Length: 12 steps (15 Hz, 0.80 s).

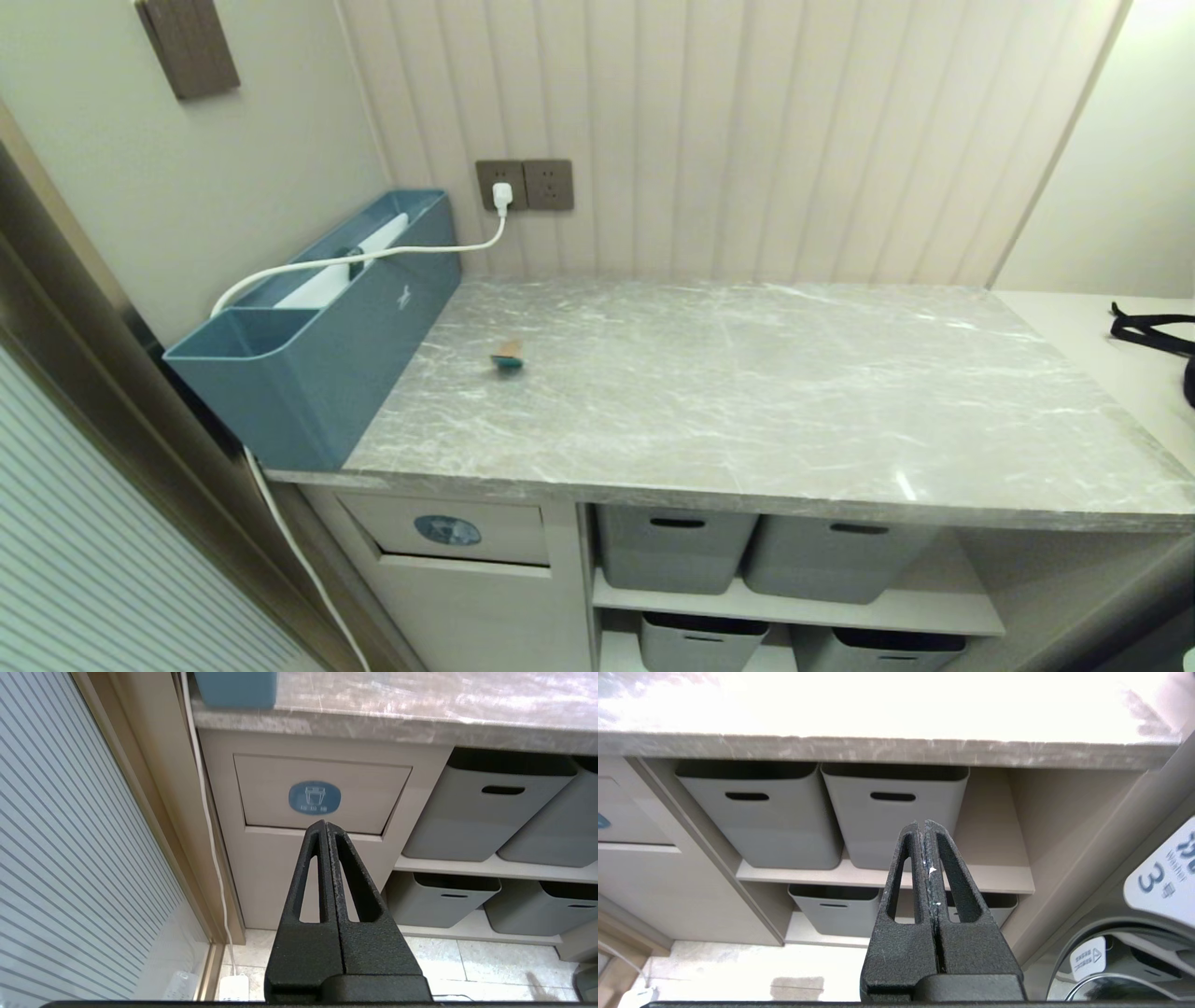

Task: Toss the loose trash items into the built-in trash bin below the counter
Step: Pick up the garbage

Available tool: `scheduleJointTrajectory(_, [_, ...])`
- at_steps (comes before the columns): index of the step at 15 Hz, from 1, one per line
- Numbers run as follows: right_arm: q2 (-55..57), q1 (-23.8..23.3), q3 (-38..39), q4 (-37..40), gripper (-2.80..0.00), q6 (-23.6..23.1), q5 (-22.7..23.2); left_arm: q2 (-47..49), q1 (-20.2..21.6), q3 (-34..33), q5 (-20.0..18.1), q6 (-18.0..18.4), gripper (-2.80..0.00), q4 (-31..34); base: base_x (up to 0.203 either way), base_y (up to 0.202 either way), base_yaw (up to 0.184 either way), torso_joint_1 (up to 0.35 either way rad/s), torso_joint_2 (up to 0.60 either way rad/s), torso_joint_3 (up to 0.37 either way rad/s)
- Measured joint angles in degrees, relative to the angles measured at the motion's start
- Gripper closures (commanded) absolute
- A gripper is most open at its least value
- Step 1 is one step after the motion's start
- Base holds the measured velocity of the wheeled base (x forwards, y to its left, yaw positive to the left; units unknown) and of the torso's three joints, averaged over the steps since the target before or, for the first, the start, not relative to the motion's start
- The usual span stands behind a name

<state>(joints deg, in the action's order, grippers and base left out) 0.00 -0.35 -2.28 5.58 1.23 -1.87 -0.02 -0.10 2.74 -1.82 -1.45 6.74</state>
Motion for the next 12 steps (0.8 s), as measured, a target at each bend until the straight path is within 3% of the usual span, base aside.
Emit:
scheduleJointTrajectory(4, [0.0,0.0,0.0,0.0,0.00,0.1,0.0,0.3,0.0,2.1,-0.8,0.0,0.00,1.2,0.000,0.000,0.000,0.084,-0.17,-0.086])
scheduleJointTrajectory(7, [0.0,0.0,0.0,0.0,0.00,0.1,0.0,5.2,-0.1,6.8,-4.4,-0.1,0.00,0.7,0.000,0.000,0.000,0.000,0.00,0.000])
scheduleJointTrajectory(12, [0.0,0.0,0.0,0.0,0.00,0.2,0.0,28.3,-0.3,15.7,-12.3,-0.7,0.00,-5.2,0.000,0.000,0.000,0.000,0.00,0.000])
